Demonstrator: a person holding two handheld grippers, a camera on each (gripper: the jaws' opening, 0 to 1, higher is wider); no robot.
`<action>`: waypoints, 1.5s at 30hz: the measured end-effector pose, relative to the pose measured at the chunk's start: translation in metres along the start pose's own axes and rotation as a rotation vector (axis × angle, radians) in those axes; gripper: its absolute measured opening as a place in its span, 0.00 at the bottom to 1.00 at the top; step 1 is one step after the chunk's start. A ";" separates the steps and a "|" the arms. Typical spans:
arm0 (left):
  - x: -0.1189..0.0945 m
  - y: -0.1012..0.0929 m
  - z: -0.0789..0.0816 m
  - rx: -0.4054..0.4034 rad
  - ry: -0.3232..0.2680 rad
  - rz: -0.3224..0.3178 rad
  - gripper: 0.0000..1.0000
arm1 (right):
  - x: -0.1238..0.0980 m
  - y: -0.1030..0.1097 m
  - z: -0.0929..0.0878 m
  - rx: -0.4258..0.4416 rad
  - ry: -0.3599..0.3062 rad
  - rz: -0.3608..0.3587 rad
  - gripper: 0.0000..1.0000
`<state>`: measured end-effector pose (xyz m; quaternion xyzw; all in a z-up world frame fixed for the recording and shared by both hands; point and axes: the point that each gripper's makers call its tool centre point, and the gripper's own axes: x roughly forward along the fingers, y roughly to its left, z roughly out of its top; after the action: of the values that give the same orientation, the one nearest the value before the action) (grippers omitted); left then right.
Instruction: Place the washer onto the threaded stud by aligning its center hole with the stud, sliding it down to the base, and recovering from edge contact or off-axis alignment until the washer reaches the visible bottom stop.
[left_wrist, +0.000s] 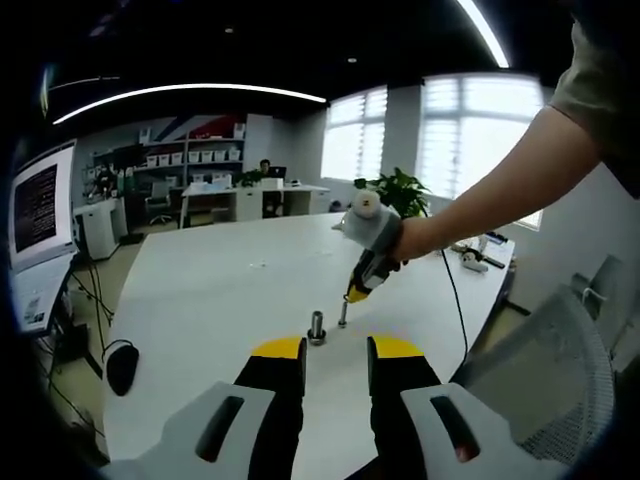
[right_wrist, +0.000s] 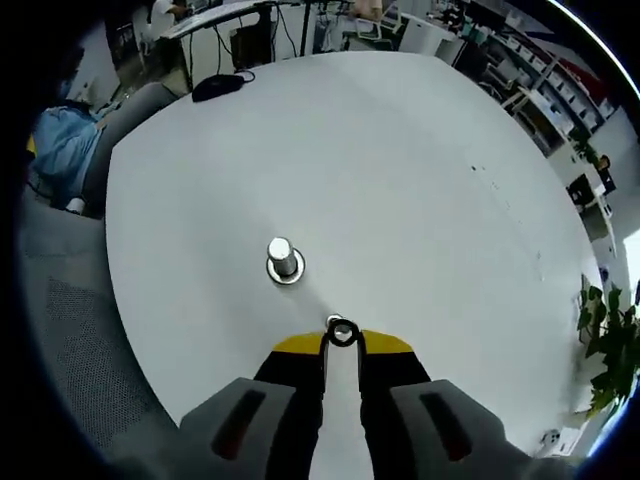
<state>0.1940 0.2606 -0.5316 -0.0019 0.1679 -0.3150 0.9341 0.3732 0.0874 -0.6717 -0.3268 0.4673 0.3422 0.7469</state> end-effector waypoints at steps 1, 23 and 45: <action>0.000 0.000 0.000 0.000 0.000 0.000 0.22 | 0.001 0.000 0.000 -0.001 0.001 0.001 0.13; 0.000 0.001 -0.001 -0.007 0.004 0.002 0.22 | 0.016 -0.004 -0.004 -0.011 0.042 0.010 0.14; 0.000 0.004 -0.001 -0.006 0.003 0.015 0.22 | 0.023 -0.001 -0.010 0.042 0.030 0.016 0.14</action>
<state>0.1957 0.2638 -0.5324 -0.0033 0.1701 -0.3076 0.9362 0.3764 0.0835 -0.6961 -0.3123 0.4880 0.3334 0.7438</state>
